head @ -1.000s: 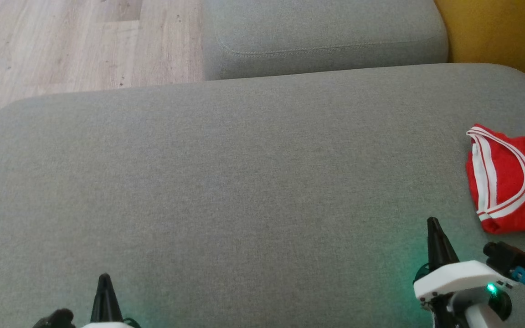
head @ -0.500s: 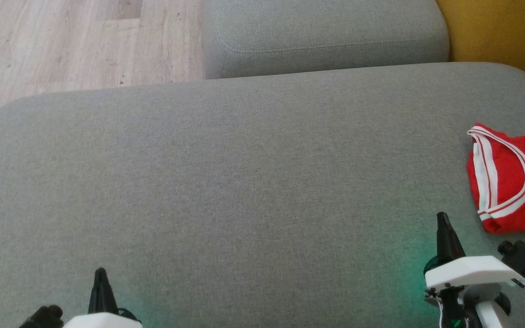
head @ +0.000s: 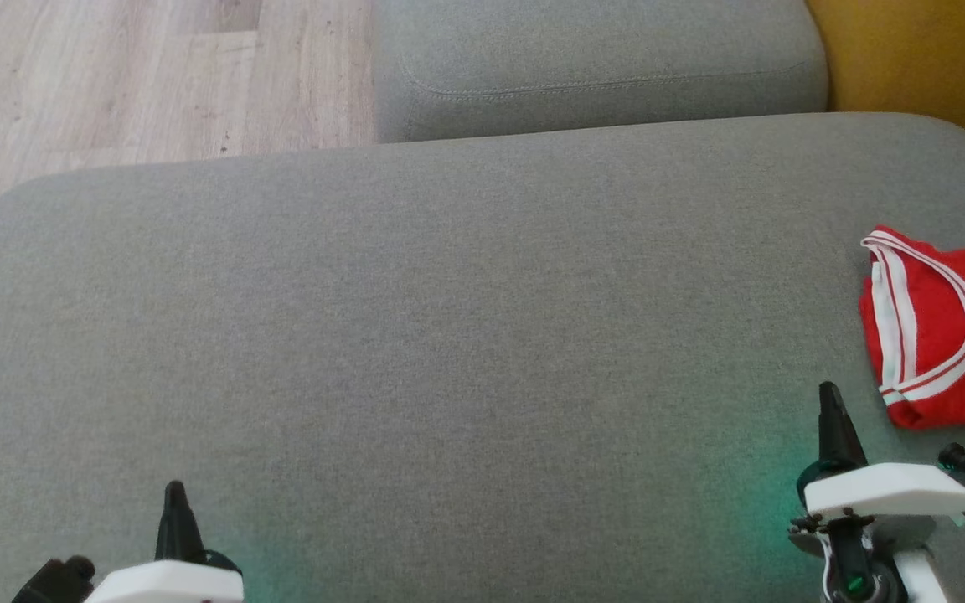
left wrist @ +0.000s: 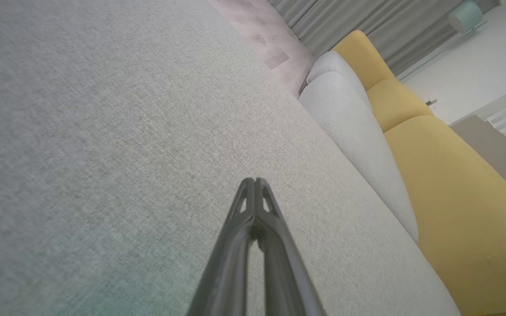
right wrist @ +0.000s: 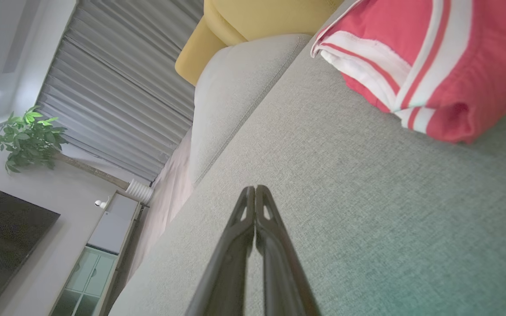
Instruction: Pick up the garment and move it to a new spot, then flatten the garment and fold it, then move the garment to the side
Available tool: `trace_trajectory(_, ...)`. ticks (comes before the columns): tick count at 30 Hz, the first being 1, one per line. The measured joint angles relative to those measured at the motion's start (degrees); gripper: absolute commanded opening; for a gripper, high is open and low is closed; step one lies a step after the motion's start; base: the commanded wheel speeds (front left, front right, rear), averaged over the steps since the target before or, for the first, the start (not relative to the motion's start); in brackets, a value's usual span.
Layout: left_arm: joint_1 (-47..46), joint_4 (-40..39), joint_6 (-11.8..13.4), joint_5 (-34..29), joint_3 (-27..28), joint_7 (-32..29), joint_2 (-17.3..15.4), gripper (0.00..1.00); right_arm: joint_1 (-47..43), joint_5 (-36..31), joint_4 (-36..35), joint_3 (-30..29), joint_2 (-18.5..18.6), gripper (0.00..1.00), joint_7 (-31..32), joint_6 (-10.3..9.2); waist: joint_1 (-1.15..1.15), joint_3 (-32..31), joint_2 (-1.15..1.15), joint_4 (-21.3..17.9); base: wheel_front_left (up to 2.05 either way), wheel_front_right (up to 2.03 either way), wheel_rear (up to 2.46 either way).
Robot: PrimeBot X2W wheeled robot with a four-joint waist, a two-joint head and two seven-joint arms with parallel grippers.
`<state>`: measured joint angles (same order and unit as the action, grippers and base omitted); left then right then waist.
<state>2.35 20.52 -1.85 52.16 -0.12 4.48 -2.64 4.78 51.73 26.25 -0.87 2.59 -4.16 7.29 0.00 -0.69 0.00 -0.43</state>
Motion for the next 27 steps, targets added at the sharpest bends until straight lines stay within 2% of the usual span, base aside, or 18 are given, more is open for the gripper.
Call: trace_trajectory(27, -2.5, -2.0, -2.3, 16.6, 1.9, -4.5, 0.0, 0.0, 0.0, 16.7, -4.1, -3.0, 0.0, 0.0, 4.3, 0.0, 0.0, 0.4, 0.0, 0.2, 0.0, 0.0, 0.0)
